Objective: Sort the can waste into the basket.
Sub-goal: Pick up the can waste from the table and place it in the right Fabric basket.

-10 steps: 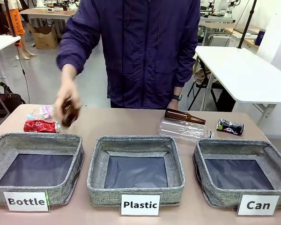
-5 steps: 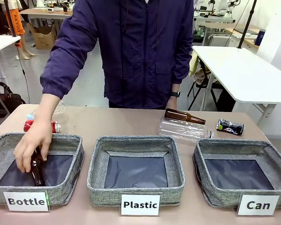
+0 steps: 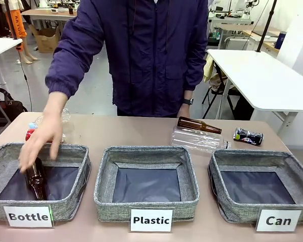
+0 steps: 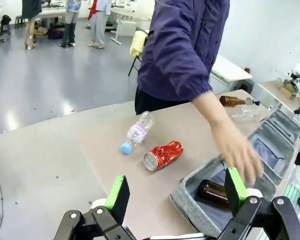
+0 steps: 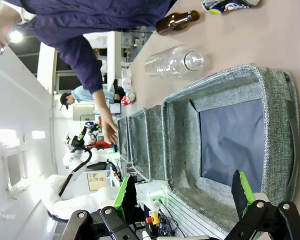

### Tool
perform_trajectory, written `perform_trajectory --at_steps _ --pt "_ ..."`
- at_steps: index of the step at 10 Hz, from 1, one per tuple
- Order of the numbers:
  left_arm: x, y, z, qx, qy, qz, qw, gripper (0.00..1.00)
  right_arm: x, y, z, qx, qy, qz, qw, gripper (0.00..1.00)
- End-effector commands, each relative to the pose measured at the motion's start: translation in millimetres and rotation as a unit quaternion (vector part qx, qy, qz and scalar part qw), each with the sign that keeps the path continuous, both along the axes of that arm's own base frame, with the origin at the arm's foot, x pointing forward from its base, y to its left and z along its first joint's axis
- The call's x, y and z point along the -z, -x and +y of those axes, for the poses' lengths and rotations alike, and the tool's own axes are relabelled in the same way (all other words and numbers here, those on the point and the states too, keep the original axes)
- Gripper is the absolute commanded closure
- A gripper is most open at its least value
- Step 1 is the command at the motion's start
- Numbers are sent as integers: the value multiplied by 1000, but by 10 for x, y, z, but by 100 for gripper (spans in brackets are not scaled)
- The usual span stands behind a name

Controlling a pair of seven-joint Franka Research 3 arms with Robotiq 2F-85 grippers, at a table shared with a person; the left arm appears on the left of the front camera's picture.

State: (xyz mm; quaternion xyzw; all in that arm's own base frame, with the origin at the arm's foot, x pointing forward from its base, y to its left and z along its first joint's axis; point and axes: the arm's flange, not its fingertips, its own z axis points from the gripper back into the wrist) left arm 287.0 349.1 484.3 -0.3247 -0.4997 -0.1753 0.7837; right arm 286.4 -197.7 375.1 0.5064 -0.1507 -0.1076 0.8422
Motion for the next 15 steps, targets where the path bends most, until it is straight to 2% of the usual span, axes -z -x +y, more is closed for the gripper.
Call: perform_trajectory --at_steps 1,4,6,8,9,11,14,15 --pt "12 3 12 -3 13 -12 1000 0 -22 3 -9 -1 -3 -9 1000 0" --pt "-20 -135 -41 13 -3 -7 1000 0 -22 3 -9 -1 -3 -9 1000 0" --pt "-148 -459 -371 48 -59 7 997 0 -22 3 -9 -1 -3 -9 1000 0" --pt "-224 -839 -799 106 -127 16 986 0 -22 3 -9 -1 -3 -9 1000 0" --pt "-234 -1024 -1056 151 -160 7 975 0 -22 3 -9 -1 -3 -9 1000 0" --pt "-190 -1294 -1485 201 -241 -6 949 0 -22 3 -9 -1 -3 -9 1000 0" --pt "-14 -1562 -2094 270 -349 -35 897 0 -22 3 -9 -1 -3 -9 1000 0" --pt "50 -1640 -2268 296 -382 -32 875 0 -22 3 -9 -1 -3 -9 1000 0"
